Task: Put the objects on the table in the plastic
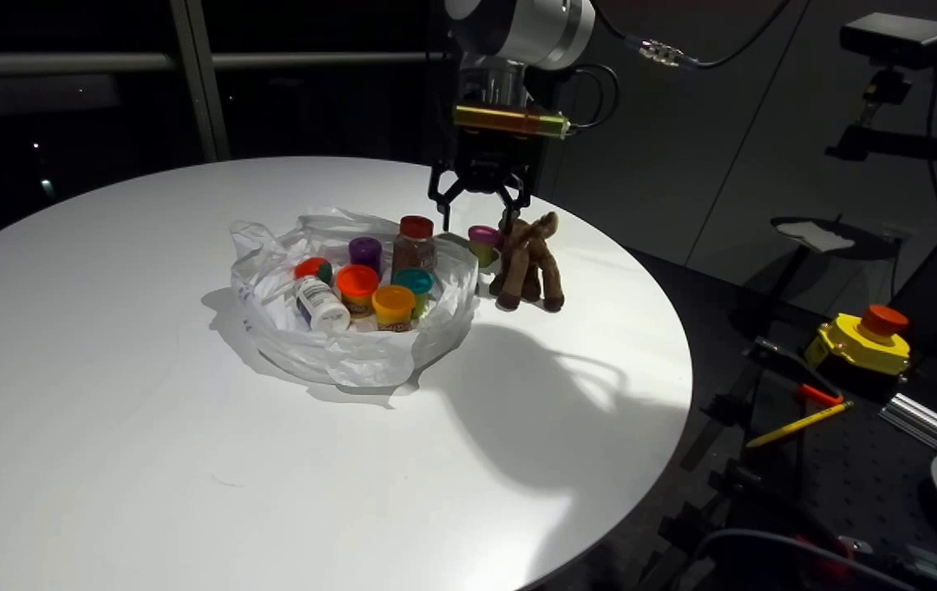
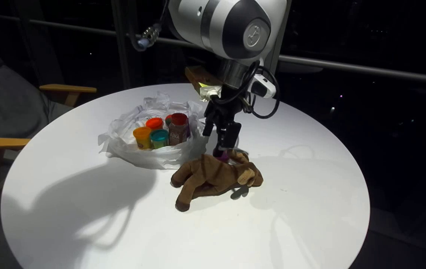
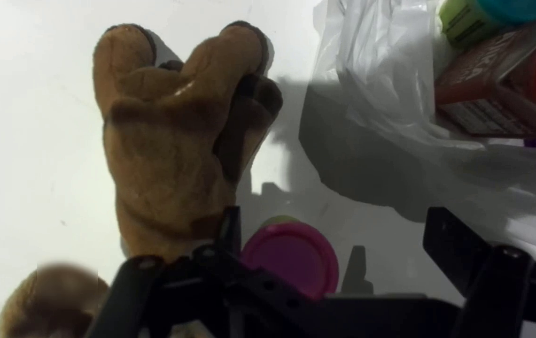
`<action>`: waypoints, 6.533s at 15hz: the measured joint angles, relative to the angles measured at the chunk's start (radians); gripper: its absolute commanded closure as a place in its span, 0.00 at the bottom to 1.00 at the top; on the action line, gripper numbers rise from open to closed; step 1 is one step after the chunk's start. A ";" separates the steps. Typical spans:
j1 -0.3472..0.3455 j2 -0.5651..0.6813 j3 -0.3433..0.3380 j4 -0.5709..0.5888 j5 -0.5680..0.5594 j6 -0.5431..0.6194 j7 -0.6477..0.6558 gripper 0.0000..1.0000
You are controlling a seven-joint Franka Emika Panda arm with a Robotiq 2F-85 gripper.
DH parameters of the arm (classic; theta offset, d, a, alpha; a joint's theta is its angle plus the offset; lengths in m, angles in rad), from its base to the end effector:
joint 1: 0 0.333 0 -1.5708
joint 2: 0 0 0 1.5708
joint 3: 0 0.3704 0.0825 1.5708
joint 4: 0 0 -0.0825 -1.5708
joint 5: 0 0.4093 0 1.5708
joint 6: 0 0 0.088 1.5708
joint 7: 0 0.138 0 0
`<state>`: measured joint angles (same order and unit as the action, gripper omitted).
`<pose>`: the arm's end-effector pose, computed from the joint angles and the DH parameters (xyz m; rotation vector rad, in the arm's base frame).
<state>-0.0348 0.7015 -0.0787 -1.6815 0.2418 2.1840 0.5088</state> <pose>0.7015 -0.0601 0.1715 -2.8130 1.1359 0.3280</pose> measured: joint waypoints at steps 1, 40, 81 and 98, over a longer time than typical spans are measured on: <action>0.000 0.003 -0.005 0.000 0.000 -0.002 0.015 0.00; 0.303 -0.164 0.043 -0.026 -0.223 0.132 0.129 0.72; 0.272 -0.231 0.006 -0.006 -0.238 0.077 0.063 0.00; -0.011 -0.238 -0.022 -0.305 -0.065 0.094 0.003 0.00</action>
<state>-0.0455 0.4634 -0.1011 -1.9865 0.1765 2.2775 0.5118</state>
